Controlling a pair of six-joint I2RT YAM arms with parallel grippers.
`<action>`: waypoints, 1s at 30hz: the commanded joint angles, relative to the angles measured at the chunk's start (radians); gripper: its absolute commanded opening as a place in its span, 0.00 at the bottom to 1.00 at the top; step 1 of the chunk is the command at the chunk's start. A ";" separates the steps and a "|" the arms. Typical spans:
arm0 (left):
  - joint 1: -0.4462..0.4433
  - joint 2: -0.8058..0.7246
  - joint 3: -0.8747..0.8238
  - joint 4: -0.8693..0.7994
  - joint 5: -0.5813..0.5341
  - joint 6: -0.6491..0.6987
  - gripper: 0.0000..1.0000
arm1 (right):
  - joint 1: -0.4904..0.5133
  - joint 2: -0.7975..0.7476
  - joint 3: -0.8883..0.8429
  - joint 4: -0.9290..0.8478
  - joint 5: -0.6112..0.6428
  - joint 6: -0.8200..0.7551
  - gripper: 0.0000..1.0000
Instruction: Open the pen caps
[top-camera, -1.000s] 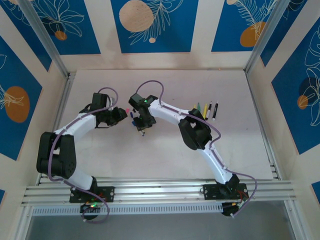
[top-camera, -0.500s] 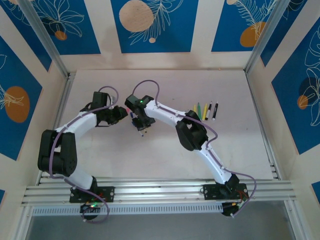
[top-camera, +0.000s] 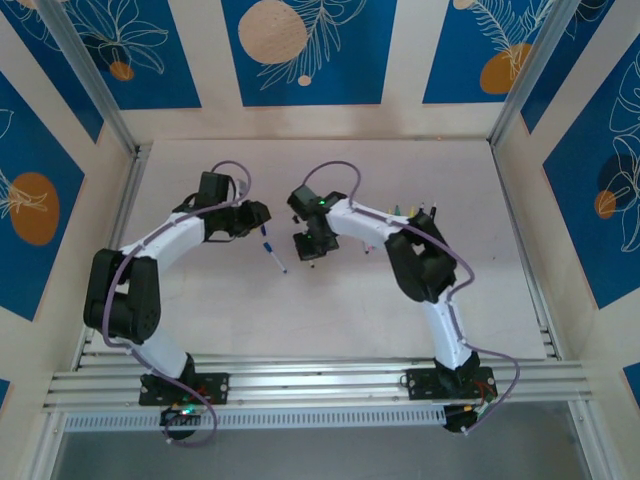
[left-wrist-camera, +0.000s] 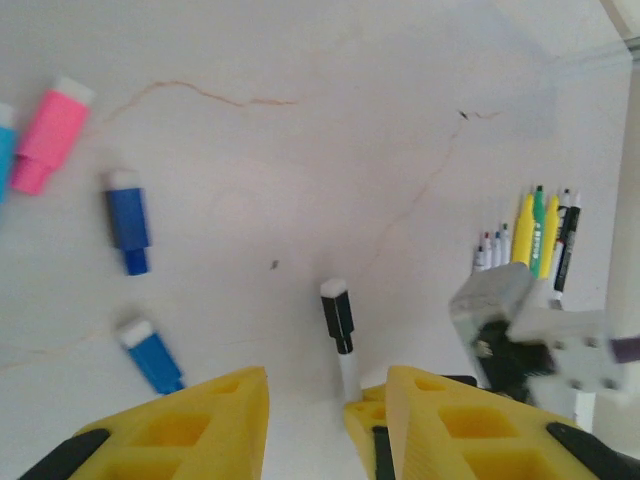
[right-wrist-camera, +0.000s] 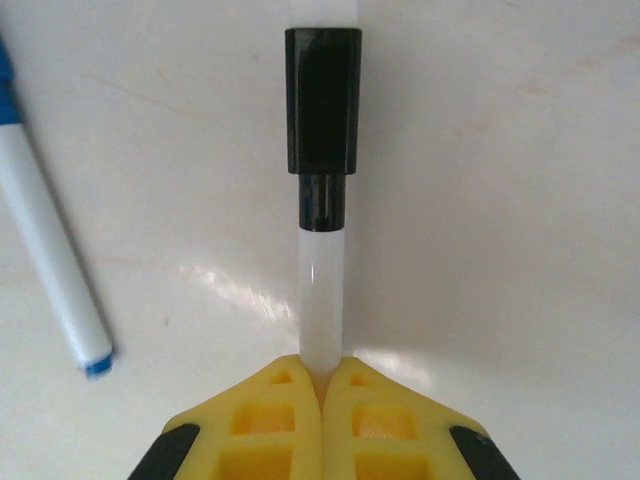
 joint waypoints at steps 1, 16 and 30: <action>-0.034 0.036 0.057 0.014 0.015 -0.024 0.37 | -0.003 -0.137 -0.078 0.148 -0.148 0.017 0.00; -0.125 0.123 0.149 0.029 0.016 -0.068 0.38 | -0.001 -0.234 -0.112 0.186 -0.176 0.007 0.00; -0.128 0.134 0.146 0.048 0.035 -0.080 0.27 | 0.000 -0.192 -0.036 0.166 -0.169 0.020 0.00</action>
